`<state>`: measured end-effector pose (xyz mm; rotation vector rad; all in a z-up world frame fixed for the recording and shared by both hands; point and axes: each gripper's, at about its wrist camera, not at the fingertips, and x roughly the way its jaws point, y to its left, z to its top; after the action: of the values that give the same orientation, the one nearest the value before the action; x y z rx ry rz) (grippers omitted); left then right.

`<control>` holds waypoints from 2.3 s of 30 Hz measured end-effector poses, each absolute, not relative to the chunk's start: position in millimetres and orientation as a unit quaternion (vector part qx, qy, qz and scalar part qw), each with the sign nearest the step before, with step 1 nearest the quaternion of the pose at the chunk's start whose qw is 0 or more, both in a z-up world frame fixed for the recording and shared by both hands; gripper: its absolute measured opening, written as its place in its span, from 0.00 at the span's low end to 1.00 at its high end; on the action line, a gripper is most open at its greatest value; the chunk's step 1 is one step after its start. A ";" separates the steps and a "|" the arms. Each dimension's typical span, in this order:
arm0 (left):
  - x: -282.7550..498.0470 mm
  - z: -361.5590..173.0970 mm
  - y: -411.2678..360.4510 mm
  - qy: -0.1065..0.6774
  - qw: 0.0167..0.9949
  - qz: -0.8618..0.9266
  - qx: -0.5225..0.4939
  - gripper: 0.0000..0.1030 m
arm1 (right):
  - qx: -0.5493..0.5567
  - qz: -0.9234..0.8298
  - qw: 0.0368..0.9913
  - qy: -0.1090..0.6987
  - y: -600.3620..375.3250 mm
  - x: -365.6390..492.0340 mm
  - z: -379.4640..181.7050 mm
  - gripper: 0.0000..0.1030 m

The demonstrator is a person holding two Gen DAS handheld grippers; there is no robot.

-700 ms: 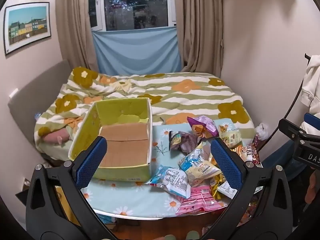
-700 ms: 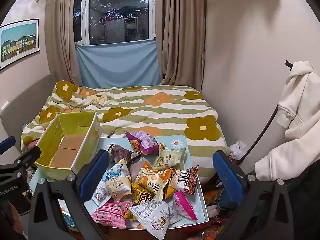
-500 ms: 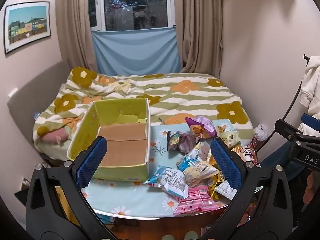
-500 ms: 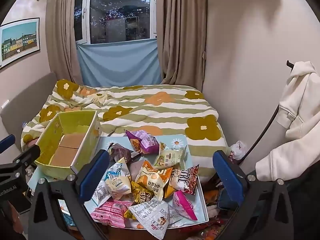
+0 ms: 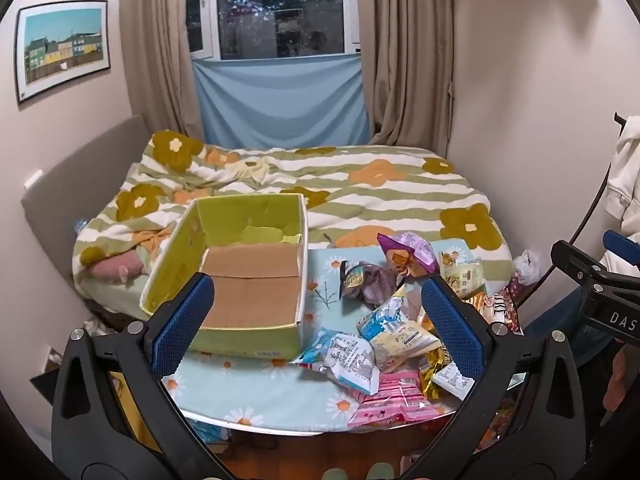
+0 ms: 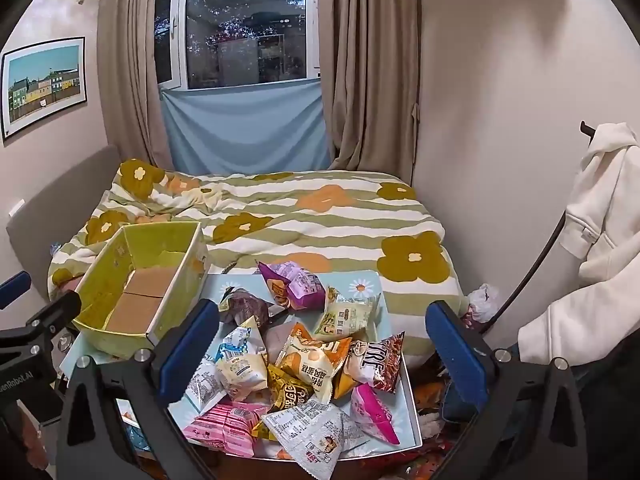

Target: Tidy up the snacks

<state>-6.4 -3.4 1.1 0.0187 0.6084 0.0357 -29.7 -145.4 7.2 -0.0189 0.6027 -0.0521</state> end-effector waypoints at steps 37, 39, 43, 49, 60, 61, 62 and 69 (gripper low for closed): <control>-0.2 -3.4 -15.2 0.312 0.950 0.016 0.009 1.00 | -0.010 -0.025 0.953 0.301 -145.2 -30.0 2.2 1.00; 0.1 -3.2 -15.1 0.312 0.950 0.016 0.009 1.00 | -0.010 -0.025 0.953 0.301 -145.3 -29.5 2.9 1.00; -0.4 -2.0 -15.2 0.311 0.950 0.015 0.008 1.00 | -0.010 -0.025 0.953 0.301 -145.6 -29.3 3.3 1.00; -1.9 -1.4 -16.3 0.311 0.950 0.012 0.007 1.00 | -0.009 -0.026 0.953 0.301 -145.7 -29.1 3.8 1.00; -2.9 0.4 -16.2 0.310 0.951 0.013 0.007 1.00 | -0.008 -0.024 0.953 0.302 -145.9 -29.1 2.5 1.00; -2.6 0.9 -16.3 0.310 0.950 0.013 0.007 1.00 | -0.009 -0.023 0.953 0.302 -145.8 -29.1 2.7 1.00; -3.1 1.4 -16.5 0.310 0.951 0.013 0.006 1.00 | -0.009 -0.023 0.953 0.302 -145.8 -29.1 2.6 1.00; -3.4 1.3 -16.7 0.311 0.950 0.013 0.007 1.00 | -0.008 -0.023 0.953 0.303 -146.0 -28.8 2.7 1.00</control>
<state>-3.4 -16.7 1.3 0.0132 0.6318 0.0264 -28.8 -146.0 2.7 -0.0172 0.6148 -0.0477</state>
